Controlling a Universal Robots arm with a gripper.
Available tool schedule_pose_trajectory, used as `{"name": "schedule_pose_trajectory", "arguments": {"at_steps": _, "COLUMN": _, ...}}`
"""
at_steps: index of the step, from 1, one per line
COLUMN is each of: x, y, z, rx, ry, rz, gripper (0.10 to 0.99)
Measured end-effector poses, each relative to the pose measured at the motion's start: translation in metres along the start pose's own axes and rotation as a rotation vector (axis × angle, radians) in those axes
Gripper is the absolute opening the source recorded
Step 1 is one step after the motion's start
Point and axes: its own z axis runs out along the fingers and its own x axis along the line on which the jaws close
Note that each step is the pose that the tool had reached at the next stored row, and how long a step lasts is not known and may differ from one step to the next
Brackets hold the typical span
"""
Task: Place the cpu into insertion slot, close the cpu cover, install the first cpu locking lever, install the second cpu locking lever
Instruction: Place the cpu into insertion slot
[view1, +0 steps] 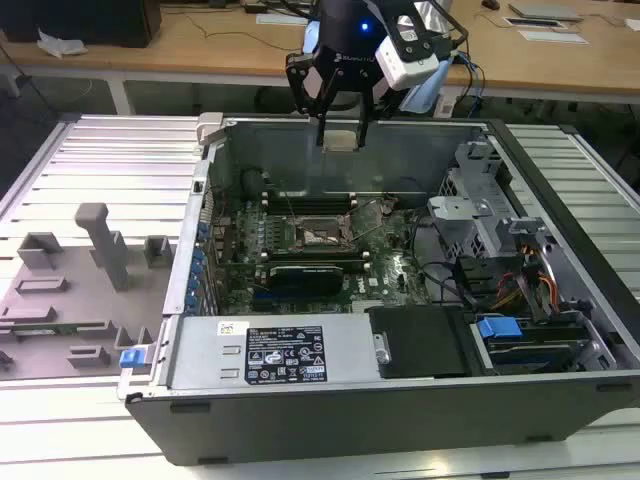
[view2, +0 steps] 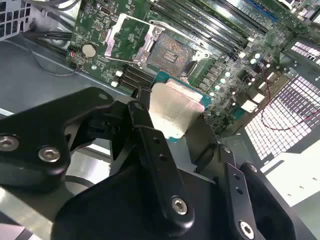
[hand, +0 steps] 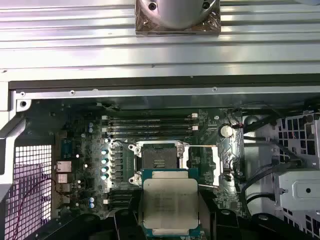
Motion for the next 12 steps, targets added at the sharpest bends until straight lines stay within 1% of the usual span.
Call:
{"name": "schedule_pose_trajectory", "arguments": {"at_steps": 6, "x": -0.0001, "y": 0.0000, "z": 0.0008, "rx": 0.000, "ry": -0.0002, "rz": 0.000, "gripper": 0.529}}
{"name": "schedule_pose_trajectory", "arguments": {"at_steps": 9, "x": -0.0001, "y": -0.0007, "z": 0.0075, "rx": 0.001, "ry": 0.0000, "rz": 0.000, "gripper": 0.529}}
{"name": "schedule_pose_trajectory", "arguments": {"at_steps": 12, "x": -0.0003, "y": -0.0011, "z": 0.0123, "rx": 0.000, "ry": -0.0001, "rz": 0.000, "gripper": 0.529}}
